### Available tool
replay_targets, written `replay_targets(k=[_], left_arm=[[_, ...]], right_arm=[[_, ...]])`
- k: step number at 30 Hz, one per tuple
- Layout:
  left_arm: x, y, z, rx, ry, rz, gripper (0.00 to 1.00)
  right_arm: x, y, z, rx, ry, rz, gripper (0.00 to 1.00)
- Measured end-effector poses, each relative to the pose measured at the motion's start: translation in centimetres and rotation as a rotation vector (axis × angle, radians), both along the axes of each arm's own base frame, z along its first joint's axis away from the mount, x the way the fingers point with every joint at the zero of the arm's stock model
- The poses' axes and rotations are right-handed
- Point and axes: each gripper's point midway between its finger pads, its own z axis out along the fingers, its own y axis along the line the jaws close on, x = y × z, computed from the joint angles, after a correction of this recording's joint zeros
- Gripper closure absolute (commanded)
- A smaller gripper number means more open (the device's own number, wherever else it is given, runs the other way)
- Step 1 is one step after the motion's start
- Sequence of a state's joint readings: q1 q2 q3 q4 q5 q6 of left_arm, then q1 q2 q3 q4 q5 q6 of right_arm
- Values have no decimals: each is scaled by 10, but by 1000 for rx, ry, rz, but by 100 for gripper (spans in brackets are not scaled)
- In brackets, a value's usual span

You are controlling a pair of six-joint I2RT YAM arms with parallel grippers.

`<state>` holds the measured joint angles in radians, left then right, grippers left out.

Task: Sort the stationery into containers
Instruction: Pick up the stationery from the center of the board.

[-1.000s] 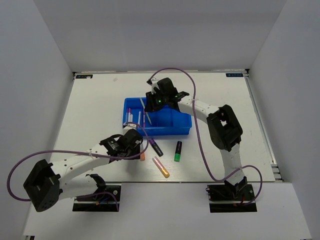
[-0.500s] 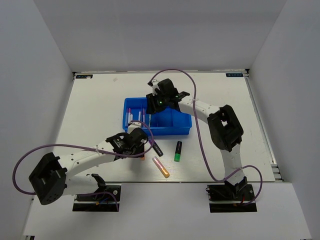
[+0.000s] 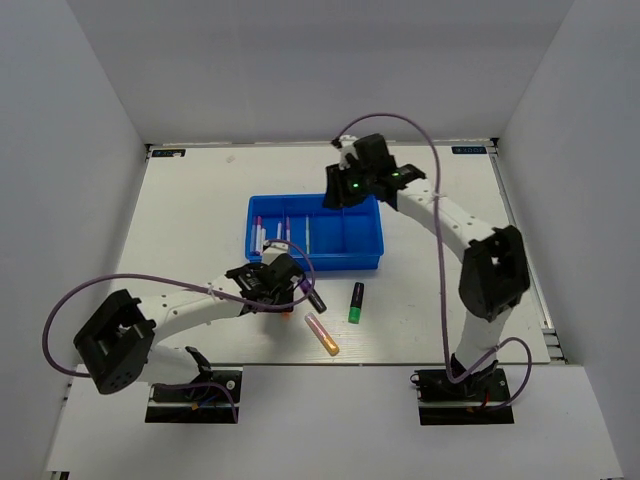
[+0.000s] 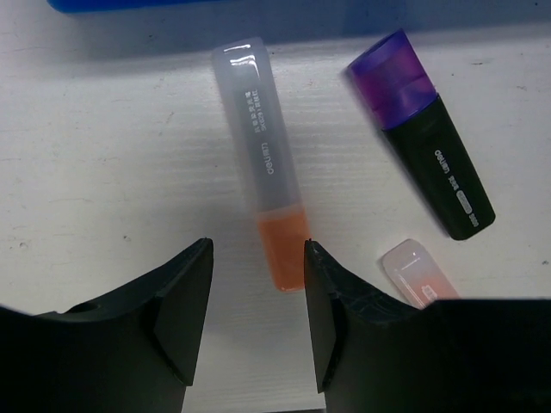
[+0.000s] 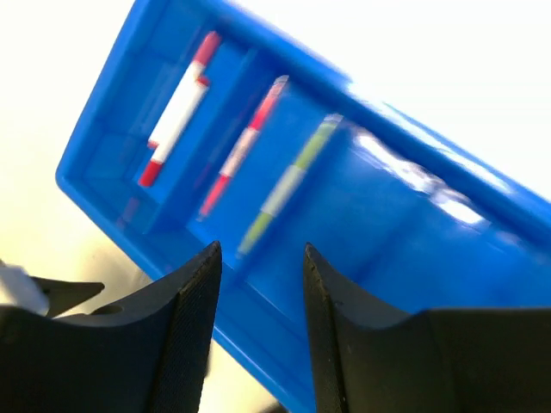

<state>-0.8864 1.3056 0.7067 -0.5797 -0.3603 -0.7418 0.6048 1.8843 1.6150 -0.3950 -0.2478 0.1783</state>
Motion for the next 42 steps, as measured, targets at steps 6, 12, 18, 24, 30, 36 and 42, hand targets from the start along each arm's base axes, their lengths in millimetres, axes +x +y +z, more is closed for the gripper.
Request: replay_targets(k=[6, 12, 18, 24, 30, 36, 42], left_arm=[[6, -6, -11, 28, -2, 18, 43], [7, -11, -26, 56, -11, 53, 48], [4, -20, -28, 37, -73, 87, 82], [-10, -23, -26, 52, -119, 81, 100], [-34, -39, 7, 103, -113, -54, 100], [2, -85, 99, -56, -244, -88, 100], [70, -95, 129, -116, -270, -29, 100]], right_arm=[[-2, -83, 23, 11, -9, -135, 52], [-23, -121, 9, 23, 56, -178, 51], [-39, -136, 3, 49, 106, -180, 51], [-51, -148, 12, 83, 116, -161, 37], [-72, -155, 22, 74, 67, -51, 51], [-121, -163, 11, 45, 20, 130, 100], [-169, -172, -6, 33, -22, 239, 98]])
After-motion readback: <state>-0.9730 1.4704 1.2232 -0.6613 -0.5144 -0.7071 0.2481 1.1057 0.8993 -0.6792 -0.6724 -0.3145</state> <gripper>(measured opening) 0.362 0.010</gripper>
